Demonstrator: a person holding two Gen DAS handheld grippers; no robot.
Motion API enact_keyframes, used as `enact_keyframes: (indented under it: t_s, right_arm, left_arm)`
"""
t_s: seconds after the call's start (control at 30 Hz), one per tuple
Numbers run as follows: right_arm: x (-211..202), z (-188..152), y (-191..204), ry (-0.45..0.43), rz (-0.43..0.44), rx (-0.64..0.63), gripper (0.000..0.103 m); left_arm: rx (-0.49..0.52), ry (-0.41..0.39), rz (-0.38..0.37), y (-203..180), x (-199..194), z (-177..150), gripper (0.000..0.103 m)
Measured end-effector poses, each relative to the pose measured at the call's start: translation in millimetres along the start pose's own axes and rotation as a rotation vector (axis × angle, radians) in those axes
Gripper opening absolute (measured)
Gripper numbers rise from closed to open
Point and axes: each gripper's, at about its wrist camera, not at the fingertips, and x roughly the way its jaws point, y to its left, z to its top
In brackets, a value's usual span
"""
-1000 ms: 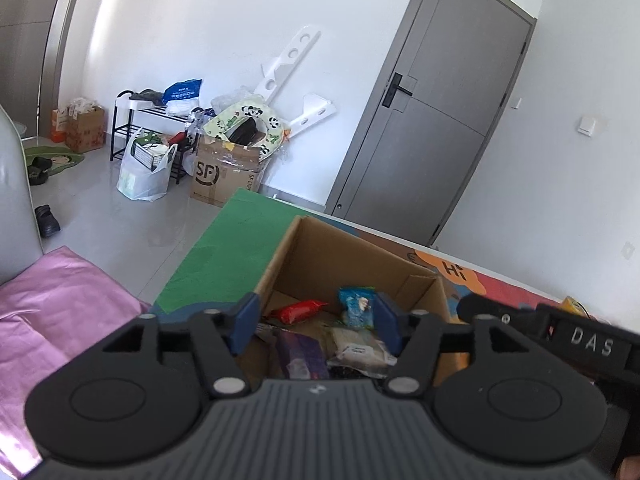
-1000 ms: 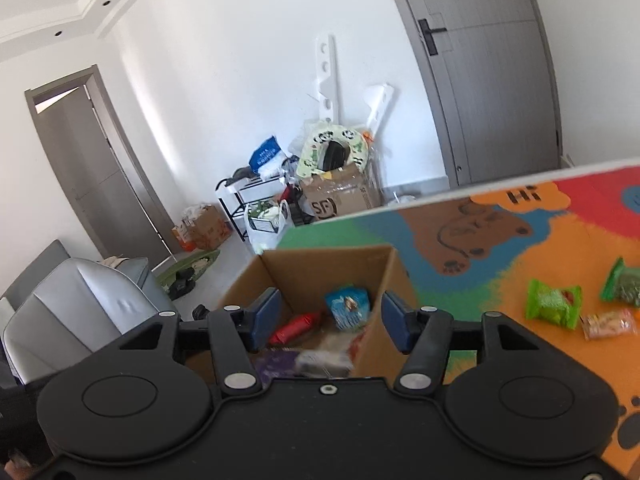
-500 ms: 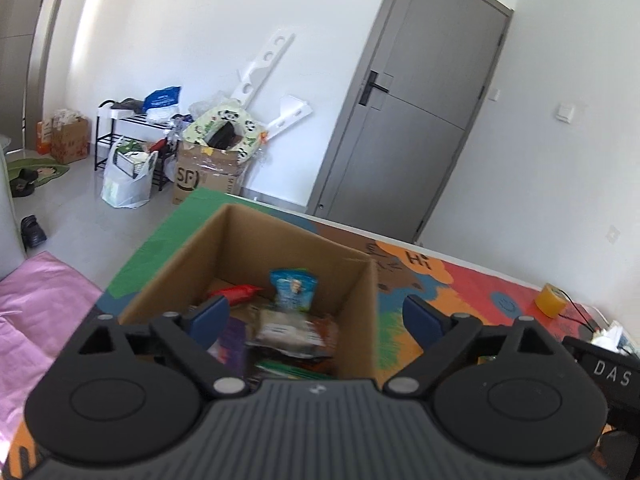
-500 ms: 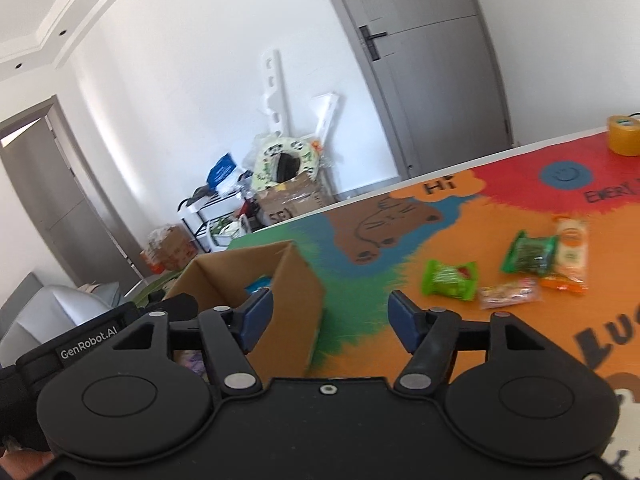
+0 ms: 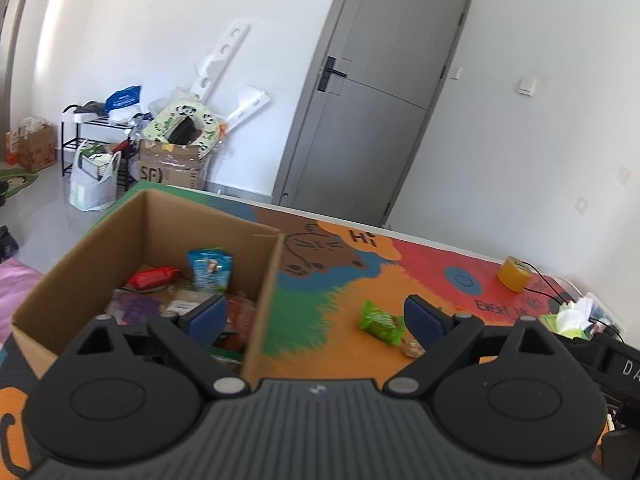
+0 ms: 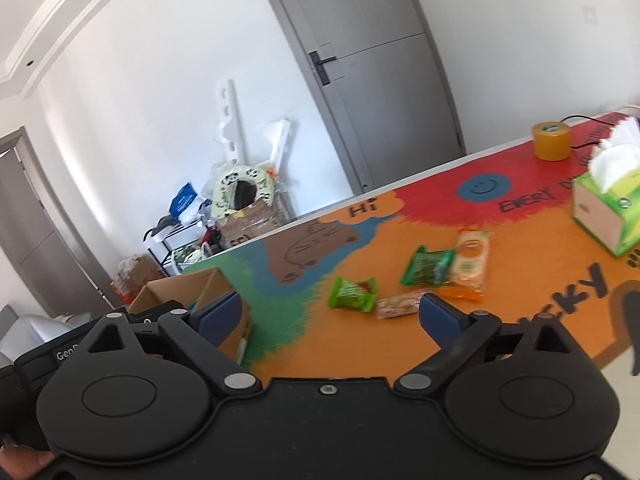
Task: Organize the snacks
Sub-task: 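Move both tools back from the box to the remaining snacks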
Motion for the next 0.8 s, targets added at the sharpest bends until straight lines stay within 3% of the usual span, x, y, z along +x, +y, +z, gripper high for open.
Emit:
enact_keyframes:
  t_s: [0.8]
  right_arm:
    - [-7, -5, -63, 0.005, -0.041, 0.072, 0.099]
  left_arm:
    - [0.079, 0.048, -0.04, -49, 27, -15, 0.094]
